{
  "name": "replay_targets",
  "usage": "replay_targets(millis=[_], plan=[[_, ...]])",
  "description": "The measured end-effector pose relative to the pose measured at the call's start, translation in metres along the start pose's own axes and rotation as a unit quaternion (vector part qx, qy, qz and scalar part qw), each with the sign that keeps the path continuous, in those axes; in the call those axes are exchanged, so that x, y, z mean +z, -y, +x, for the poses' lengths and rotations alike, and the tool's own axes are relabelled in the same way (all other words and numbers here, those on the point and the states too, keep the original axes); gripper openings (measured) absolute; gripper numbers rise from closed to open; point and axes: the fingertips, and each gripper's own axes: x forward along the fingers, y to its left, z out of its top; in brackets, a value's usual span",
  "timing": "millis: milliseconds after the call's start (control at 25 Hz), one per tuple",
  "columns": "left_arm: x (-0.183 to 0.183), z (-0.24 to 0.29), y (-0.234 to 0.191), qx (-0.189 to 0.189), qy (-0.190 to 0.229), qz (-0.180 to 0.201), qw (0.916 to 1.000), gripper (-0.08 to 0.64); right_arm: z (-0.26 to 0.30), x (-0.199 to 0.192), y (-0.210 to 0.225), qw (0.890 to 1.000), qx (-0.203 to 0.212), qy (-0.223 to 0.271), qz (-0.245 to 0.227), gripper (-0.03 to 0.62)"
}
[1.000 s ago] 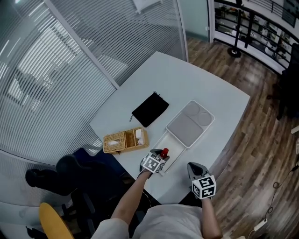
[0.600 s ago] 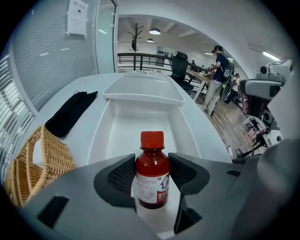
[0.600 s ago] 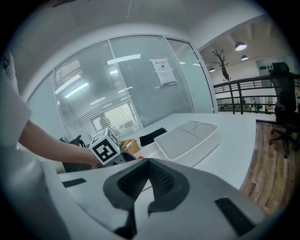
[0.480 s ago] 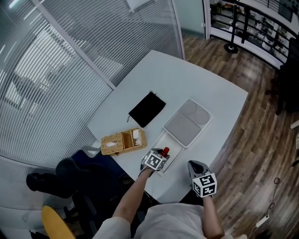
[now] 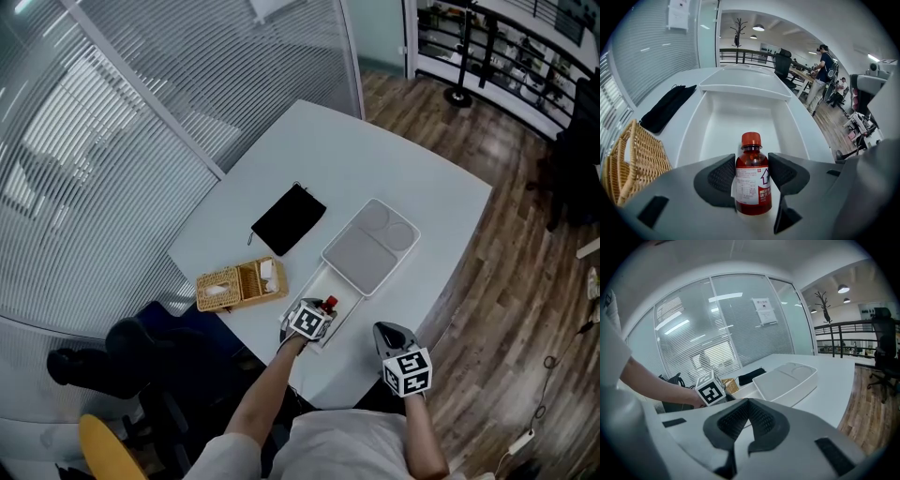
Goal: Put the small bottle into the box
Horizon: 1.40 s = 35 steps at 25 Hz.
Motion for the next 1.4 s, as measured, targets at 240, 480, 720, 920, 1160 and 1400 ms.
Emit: replay_targets(millis=[240,480,720,920,1160,1400], plan=[[0.001,0.0,0.0,-0.001,0.004,-0.002,1.0,0.238,-0.001,-0.004,-0.004,1.0,0.001,-0.005,-0.001,0.006],[0.0,0.001,-0.002,0.003,0.004,0.0,1.0,0.241,0.002,-0.004,-0.015,1.0,0.009,-0.006,-0.01,0.006],[0.011,-0.01,0.001,0.008,0.035,-0.008,0.9993,0.241,0.002,-0.005,-0.026,1.0,0.015,-0.011,-0.017,0.006],[0.016,-0.023,0.0,0.009,0.053,-0.011,0.9985,0.241,0.007,-0.002,-0.033,1.0,0.02,-0.01,-0.019,0.006],[0.022,-0.048,0.001,0.016,0.094,-0.03,0.995,0.239,0.008,-0.004,-0.046,0.999,0.031,-0.014,-0.03,0.006],[0.017,-0.075,0.0,0.031,0.128,-0.045,0.9903,0.239,0.012,-0.007,-0.061,0.998,0.04,-0.017,-0.04,0.006]])
